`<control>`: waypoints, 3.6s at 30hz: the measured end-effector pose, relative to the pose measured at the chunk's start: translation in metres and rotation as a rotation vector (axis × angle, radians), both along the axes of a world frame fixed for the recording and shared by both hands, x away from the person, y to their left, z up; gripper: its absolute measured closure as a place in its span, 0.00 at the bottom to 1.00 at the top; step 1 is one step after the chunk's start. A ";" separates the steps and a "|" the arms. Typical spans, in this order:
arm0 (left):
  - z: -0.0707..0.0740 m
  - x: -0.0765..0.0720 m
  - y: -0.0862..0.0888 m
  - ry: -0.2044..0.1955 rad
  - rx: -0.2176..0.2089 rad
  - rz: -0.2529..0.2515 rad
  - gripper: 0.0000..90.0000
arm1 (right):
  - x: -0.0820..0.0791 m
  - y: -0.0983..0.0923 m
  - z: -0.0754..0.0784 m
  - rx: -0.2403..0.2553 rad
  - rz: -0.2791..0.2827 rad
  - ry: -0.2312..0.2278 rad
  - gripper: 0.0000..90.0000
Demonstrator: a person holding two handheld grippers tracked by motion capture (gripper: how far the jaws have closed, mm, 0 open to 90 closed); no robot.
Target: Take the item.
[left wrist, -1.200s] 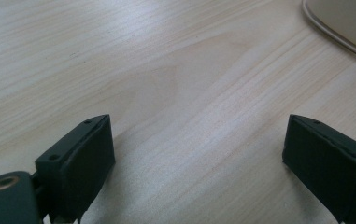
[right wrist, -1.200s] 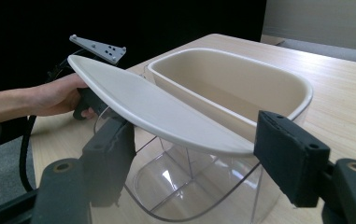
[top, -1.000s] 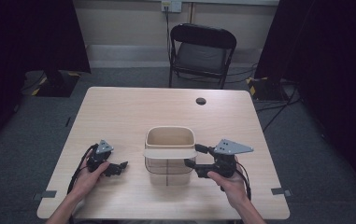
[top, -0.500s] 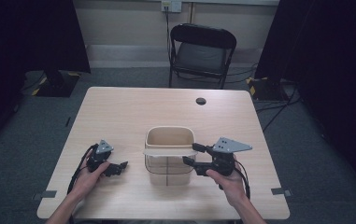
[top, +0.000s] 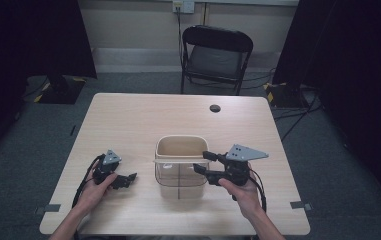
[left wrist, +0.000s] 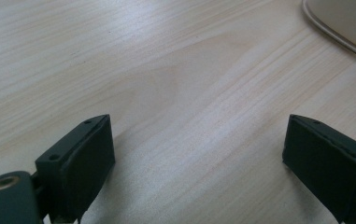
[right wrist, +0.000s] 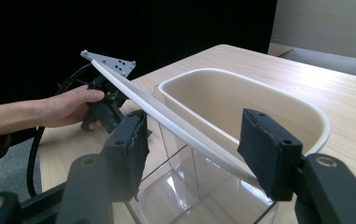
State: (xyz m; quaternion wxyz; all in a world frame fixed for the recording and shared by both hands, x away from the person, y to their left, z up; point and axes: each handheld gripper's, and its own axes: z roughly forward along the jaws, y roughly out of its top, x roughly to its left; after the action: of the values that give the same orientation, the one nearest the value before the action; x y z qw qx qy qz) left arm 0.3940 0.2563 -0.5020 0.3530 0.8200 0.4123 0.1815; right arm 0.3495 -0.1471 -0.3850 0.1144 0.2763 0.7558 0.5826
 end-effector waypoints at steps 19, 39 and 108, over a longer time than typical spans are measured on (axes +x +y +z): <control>0.000 0.000 0.000 0.003 0.001 0.000 0.09 | 0.007 0.006 0.004 -0.004 0.011 0.010 0.48; 0.000 0.000 0.000 0.001 0.000 0.000 0.09 | 0.016 0.005 0.007 0.001 0.022 0.020 0.53; 0.000 0.000 0.000 0.001 0.003 -0.003 0.09 | 0.027 0.000 0.005 0.010 0.020 0.024 0.59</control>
State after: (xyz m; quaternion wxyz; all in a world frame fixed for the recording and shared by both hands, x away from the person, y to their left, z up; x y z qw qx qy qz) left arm 0.3941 0.2565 -0.5019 0.3518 0.8212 0.4112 0.1812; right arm 0.3768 -0.1474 -0.3804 0.0980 0.2763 0.7568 0.5842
